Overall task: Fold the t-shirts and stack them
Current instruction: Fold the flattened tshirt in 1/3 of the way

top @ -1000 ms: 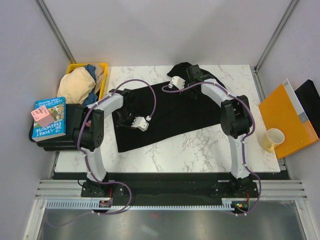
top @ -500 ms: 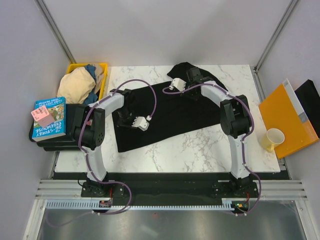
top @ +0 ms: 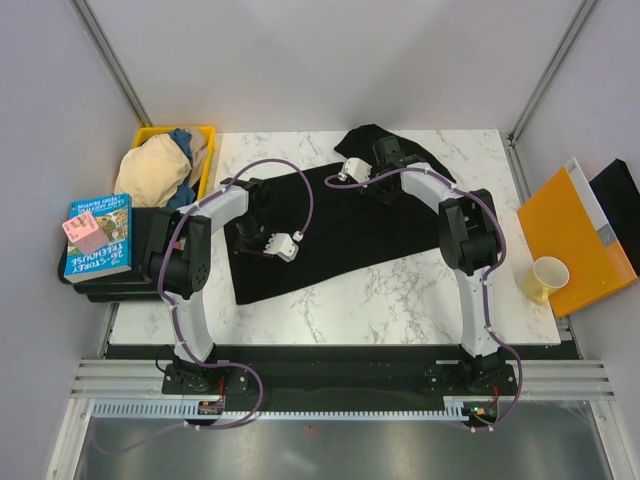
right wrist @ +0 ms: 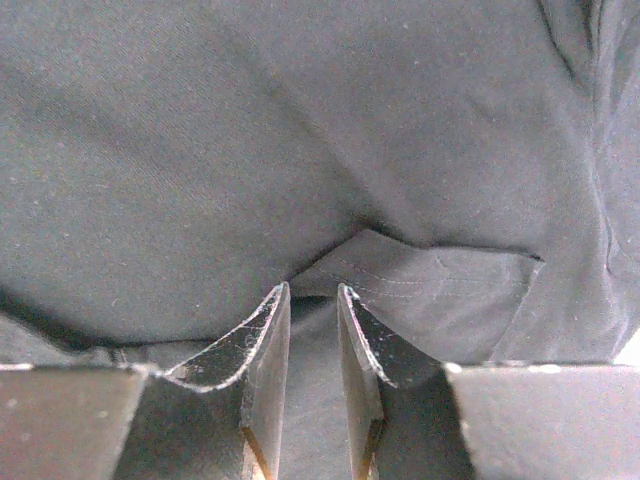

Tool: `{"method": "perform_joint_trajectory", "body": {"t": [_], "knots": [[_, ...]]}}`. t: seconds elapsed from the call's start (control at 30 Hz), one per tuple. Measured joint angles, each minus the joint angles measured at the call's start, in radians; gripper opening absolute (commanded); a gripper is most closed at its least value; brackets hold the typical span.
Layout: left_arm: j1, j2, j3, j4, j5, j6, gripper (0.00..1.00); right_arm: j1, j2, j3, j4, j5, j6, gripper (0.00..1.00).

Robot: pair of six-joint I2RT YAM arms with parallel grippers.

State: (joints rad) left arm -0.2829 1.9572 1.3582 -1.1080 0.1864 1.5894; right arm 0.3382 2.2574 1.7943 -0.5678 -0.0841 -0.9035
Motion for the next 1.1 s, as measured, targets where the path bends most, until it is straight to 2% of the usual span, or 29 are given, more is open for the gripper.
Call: {"method": "perform_joint_trajectory", "body": {"t": [0.53, 0.63, 0.77, 0.97, 1.03, 1.1], "knots": [[0.0, 0.001, 0.012, 0.0, -0.002, 0.0, 0.1, 0.0, 0.005, 0.0, -0.011, -0.013, 0.005, 0.33], [0.0, 0.001, 0.021, 0.001, -0.001, -0.003, 0.09, 0.0, 0.005, 0.004, -0.013, -0.014, 0.02, 0.38], [0.002, 0.001, 0.039, 0.001, 0.017, -0.042, 0.09, 0.0, -0.005, 0.009, -0.016, -0.02, 0.047, 0.54], [0.028, -0.008, 0.136, 0.031, 0.111, -0.161, 0.11, 0.0, -0.103, 0.008, -0.022, -0.027, 0.069, 0.73], [0.043, -0.024, 0.165, 0.06, 0.139, -0.22, 0.13, 0.0, -0.15, 0.009, -0.013, -0.018, 0.086, 0.76], [0.06, -0.048, 0.193, 0.103, 0.161, -0.294, 0.14, -0.002, -0.183, 0.021, -0.009, -0.004, 0.112, 0.84]]}}
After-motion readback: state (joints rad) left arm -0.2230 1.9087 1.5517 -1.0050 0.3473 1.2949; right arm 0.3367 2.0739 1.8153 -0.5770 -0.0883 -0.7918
